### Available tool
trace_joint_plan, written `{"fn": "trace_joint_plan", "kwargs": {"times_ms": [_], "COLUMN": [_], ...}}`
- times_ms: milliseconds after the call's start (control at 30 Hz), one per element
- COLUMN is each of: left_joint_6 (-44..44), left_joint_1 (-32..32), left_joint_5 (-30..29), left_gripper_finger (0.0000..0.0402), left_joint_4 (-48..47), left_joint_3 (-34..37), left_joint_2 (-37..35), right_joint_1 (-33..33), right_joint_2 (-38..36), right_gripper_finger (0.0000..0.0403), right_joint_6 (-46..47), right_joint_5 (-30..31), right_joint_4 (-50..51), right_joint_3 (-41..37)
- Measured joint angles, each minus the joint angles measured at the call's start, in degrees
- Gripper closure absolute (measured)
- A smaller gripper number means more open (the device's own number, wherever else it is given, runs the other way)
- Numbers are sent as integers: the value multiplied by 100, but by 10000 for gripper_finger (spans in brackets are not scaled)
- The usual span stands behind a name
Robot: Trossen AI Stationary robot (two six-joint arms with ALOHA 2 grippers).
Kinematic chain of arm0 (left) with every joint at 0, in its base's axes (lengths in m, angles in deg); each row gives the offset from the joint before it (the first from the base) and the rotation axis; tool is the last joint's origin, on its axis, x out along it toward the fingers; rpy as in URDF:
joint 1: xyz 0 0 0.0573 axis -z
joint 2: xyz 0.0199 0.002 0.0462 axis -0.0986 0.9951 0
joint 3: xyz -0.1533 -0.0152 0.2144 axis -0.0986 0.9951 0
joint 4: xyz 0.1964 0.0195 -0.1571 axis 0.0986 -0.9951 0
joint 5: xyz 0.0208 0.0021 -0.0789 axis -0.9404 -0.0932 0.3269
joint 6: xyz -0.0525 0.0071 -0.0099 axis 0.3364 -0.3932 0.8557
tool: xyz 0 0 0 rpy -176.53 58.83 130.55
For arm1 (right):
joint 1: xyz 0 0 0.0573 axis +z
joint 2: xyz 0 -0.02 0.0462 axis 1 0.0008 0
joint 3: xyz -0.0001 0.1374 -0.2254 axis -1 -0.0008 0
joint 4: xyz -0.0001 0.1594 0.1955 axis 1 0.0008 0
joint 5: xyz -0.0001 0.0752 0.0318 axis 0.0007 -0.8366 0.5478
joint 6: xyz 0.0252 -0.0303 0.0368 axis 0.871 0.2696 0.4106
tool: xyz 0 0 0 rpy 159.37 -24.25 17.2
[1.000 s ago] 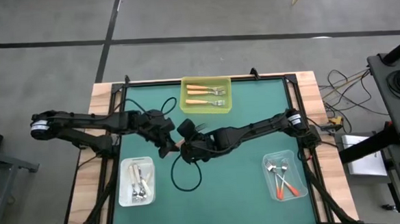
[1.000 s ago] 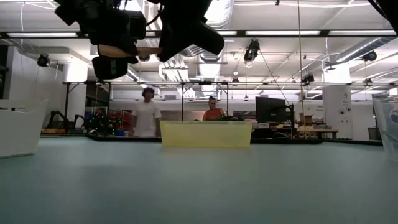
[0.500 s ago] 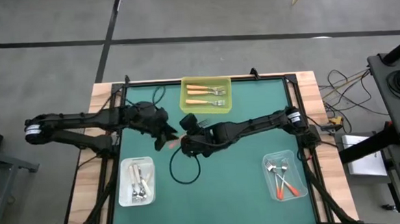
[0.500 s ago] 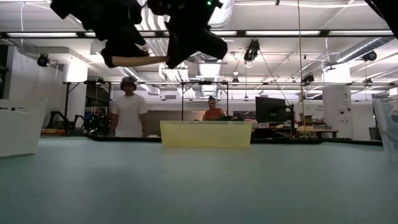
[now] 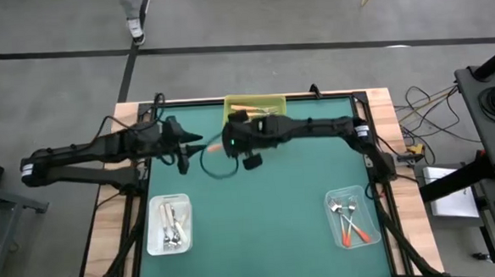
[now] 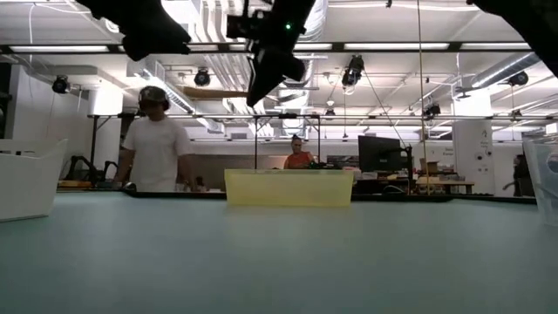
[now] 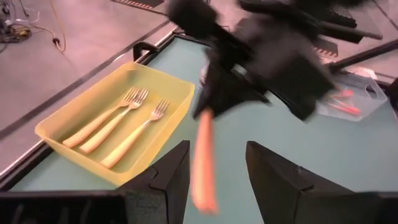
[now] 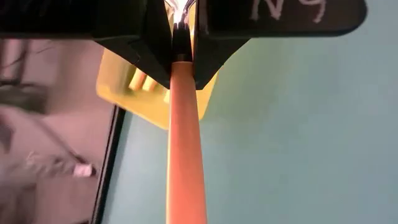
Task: Sort silverware by color (type)
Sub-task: Put the yellow fork into the yellow bin
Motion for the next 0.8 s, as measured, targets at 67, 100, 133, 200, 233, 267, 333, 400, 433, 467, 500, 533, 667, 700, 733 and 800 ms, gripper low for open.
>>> {"fn": "trace_joint_plan", "kwargs": {"times_ms": [67, 100, 133, 200, 233, 267, 333, 400, 433, 467, 500, 533, 667, 700, 733, 800], "left_joint_6": [-103, -155, -216, -347, -422, -500, -652, -747, -774, -789, -792, -794, -794, -794, -793, -810], "left_joint_1": [-2, -2, -2, -1, -2, 0, -2, -2, -2, -2, -2, -2, -2, -2, -2, -2], "left_joint_5": [-4, -2, -2, -2, -2, -2, -2, -2, -2, -2, -2, -2, -2, -2, -2, -2], "left_gripper_finger": [263, 263, 263, 263, 263, 263, 263, 263, 263, 263, 263, 263, 263, 263, 263, 263], "left_joint_4": [-186, -238, -263, -264, -251, -217, -150, -65, -12, 63, 136, 196, 300, 305, 312, 349], "left_joint_3": [4, 4, 4, 12, 18, 33, 61, 105, 134, 173, 216, 267, 461, 474, 480, 481], "left_joint_2": [-180, -260, -326, -433, -473, -511, -564, -602, -608, -613, -616, -618, -640, -640, -638, -638], "right_joint_1": [-247, -373, -503, -768, -901, -1029, -1283, -1507, -1606, -1697, -1796, -1878, -2135, -2177, -2223, -2295], "right_joint_2": [-1, -1, -1, -1, -1, 7, 53, 112, 160, 208, 248, 293, 447, 474, 485, 508], "right_gripper_finger": [376, 376, 376, 376, 376, 376, 376, 376, 376, 376, 376, 376, 376, 376, 376, 376], "right_joint_6": [173, 251, 329, 490, 601, 680, 873, 1014, 1068, 1102, 1146, 1176, 1231, 1235, 1249, 1259], "right_joint_5": [-222, -298, -395, -681, -854, -1049, -1373, -1613, -1725, -1853, -1996, -2156, -2458, -2462, -2463, -2466], "right_joint_4": [1, -1, 0, -76, -120, -148, -202, -213, -217, -232, -249, -255, -206, -190, -148, 42], "right_joint_3": [29, 31, 36, 34, 28, 28, 28, 26, 25, 25, 23, 21, 17, 17, 17, 17]}}
